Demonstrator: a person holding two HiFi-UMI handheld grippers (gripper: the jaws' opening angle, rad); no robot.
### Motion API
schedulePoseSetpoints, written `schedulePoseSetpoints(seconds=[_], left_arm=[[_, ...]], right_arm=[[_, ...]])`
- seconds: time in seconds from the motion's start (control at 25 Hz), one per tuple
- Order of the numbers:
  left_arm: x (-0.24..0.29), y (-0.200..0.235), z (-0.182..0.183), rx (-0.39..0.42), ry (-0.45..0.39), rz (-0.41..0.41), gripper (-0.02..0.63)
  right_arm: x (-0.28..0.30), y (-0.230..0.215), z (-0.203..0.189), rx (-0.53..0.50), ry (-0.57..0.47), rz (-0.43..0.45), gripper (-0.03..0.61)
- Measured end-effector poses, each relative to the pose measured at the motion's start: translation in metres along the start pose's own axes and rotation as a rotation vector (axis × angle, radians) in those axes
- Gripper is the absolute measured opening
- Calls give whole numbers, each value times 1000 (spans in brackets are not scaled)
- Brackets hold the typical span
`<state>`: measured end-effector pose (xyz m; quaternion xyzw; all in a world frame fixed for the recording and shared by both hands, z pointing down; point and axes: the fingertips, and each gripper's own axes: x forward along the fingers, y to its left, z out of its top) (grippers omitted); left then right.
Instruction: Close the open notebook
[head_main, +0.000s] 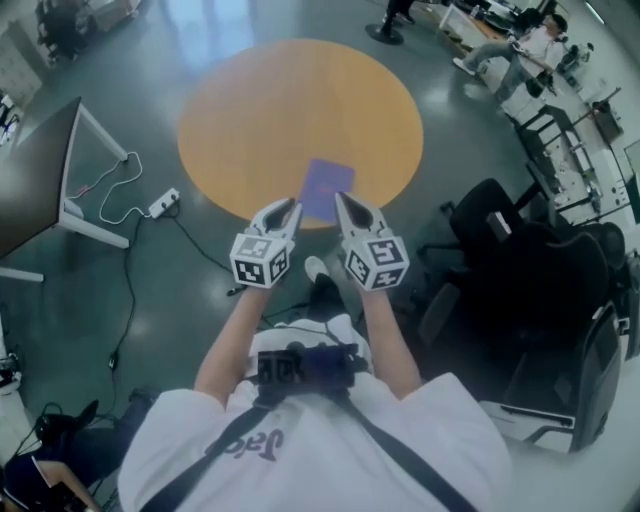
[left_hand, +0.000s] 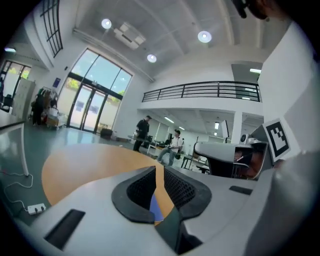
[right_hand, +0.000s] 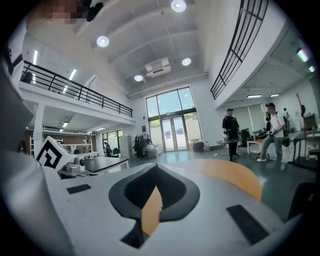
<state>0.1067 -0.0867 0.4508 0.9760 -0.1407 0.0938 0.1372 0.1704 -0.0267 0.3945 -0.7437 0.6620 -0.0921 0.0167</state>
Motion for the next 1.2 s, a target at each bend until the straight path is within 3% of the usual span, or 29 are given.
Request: schedulePoseSetpoints(seconds=[0.16,0.36,0.72,1.2], left_arm=[[-32,-11,24,71,-68,36,11],[-64,-17,37,131,-102,97,11],[-87,-25,52,113,-189,105,11],[-81,-30,44,121,-171,83,11]], right_arm=[[-14,30,19,-27,-37,-16,12],[-27,49,26,-52,-65,-51,12],[-41,61,21,-67,-75,-67,12],[-41,56,16,-87,-61,-107,12]])
